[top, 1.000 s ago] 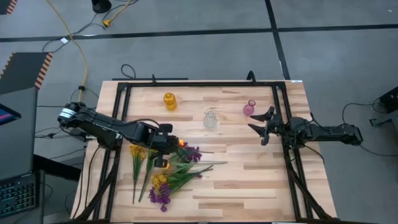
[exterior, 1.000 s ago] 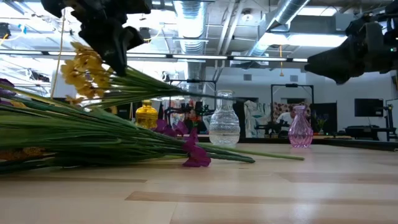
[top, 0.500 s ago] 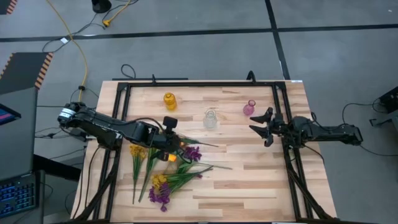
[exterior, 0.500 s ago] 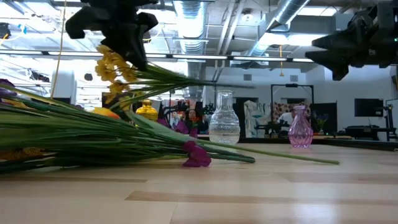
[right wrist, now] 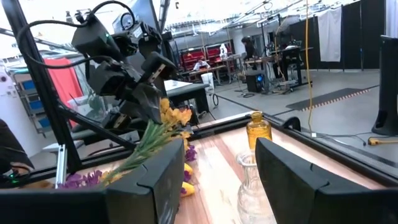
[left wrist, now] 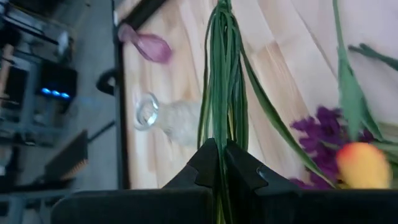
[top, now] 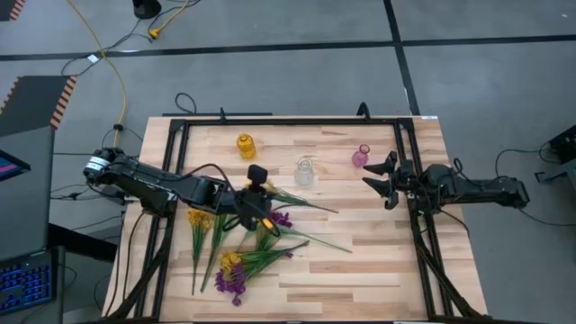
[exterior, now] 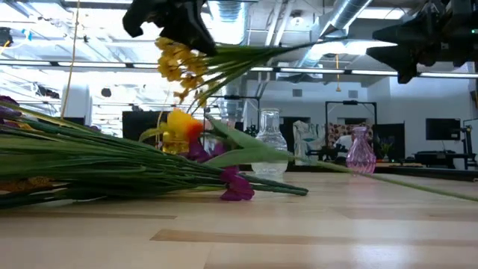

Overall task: Sort flowers into vase by color
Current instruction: Put the yellow flowers into the yellow vase

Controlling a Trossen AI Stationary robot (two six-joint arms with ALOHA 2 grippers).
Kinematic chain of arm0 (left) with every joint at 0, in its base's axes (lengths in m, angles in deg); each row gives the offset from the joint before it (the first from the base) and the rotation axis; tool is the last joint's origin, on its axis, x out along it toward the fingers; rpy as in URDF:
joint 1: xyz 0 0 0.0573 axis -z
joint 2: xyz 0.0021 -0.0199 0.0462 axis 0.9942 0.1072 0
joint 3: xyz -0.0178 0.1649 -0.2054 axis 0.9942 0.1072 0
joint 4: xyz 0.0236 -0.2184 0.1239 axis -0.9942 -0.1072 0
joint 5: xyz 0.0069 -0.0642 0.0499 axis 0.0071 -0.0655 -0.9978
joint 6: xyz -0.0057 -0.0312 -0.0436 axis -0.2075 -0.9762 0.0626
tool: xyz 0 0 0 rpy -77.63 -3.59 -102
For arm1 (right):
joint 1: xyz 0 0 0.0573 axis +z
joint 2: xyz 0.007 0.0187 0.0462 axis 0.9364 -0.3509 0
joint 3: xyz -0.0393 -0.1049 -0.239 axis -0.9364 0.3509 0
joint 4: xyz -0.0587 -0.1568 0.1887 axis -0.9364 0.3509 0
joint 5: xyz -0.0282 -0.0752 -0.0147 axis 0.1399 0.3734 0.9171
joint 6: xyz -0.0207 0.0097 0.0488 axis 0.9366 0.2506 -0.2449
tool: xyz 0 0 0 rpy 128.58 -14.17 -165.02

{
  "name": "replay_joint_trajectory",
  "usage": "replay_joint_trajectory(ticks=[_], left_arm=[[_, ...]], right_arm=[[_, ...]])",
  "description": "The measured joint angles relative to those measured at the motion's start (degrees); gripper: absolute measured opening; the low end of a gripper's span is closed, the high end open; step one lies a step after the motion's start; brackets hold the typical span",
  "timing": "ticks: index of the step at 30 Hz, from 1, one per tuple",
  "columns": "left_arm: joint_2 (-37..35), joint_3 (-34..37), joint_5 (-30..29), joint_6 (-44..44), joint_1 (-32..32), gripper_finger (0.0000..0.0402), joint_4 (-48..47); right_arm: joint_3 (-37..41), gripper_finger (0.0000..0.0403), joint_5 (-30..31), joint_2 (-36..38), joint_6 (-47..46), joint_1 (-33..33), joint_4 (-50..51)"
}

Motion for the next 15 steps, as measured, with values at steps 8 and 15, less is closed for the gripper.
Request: replay_joint_trajectory(ticks=[8,15], left_arm=[[0.0,0.0,-6.8,12.5,2.5,0.0000,3.4],[0.0,0.0,-8.2,24.3,4.5,0.0000,3.5]], right_arm=[[-1.6,0.0226,0.0,-5.0,-6.6,0.0,-0.4],[-5.0,0.0226,-1.7,-11.1,-15.0,0.0,-0.4]])
